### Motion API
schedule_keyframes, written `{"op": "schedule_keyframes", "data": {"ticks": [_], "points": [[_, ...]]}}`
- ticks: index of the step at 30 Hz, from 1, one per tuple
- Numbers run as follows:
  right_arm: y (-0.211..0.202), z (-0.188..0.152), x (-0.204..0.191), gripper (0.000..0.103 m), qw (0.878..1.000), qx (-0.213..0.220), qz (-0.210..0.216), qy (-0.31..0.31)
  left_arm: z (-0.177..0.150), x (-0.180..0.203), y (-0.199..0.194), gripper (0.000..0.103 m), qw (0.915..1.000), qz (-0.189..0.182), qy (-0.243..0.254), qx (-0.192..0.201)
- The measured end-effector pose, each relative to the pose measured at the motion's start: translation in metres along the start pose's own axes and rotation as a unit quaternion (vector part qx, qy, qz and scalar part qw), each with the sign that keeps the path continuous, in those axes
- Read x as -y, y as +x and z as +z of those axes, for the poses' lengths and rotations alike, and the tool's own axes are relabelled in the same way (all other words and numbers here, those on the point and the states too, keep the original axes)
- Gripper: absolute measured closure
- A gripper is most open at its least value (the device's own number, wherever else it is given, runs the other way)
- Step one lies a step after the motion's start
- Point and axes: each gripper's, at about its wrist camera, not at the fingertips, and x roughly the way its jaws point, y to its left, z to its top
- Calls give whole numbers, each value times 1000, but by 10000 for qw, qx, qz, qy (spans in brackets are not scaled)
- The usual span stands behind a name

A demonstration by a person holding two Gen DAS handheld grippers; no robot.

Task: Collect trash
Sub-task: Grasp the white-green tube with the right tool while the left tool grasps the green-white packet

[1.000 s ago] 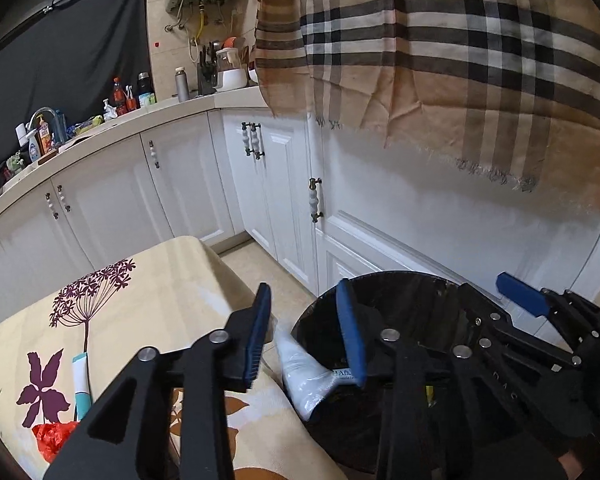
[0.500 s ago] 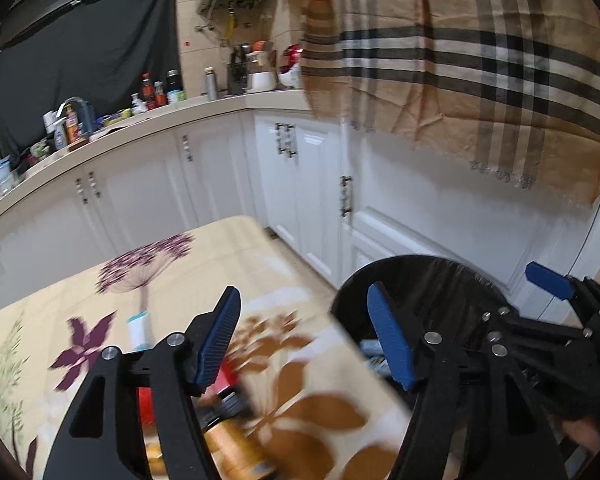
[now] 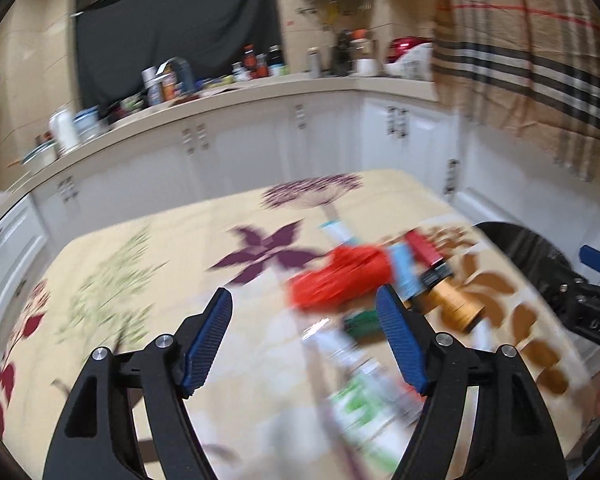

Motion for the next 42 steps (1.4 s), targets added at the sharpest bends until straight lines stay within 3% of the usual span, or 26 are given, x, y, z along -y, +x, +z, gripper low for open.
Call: {"op": "schedule_keyframes", "data": {"ticks": [6, 9, 14, 18, 23, 25, 26, 42], "points": [[-7, -21, -45, 15, 9990, -219, 236, -300, -32, -51, -13, 31, 9983, 457, -310, -195], [-12, -35, -57, 25, 9985, -324, 240, -376, -47, -70, -19, 31, 9967, 611, -464, -273], [-12, -53, -70, 29, 9967, -598, 274, -467, -65, -92, -24, 30, 9947, 740, -614, -365], [-4, -61, -78, 43, 9945, -819, 207, -617, -72, -99, -27, 30, 9939, 701, -753, -405], [0, -67, -75, 59, 9939, -881, 167, -639, -73, -95, -30, 30, 9947, 590, -754, -366], [-1, -67, -72, 79, 9941, -864, 233, -612, -72, -91, -29, 30, 9951, 506, -762, -362], [-1, -66, -70, 81, 9942, -862, 255, -589, -72, -89, -29, 30, 9953, 475, -757, -362], [-18, -62, -31, 84, 9978, -441, 329, -359, -51, -11, -30, 30, 9977, -220, -507, -381]]}}
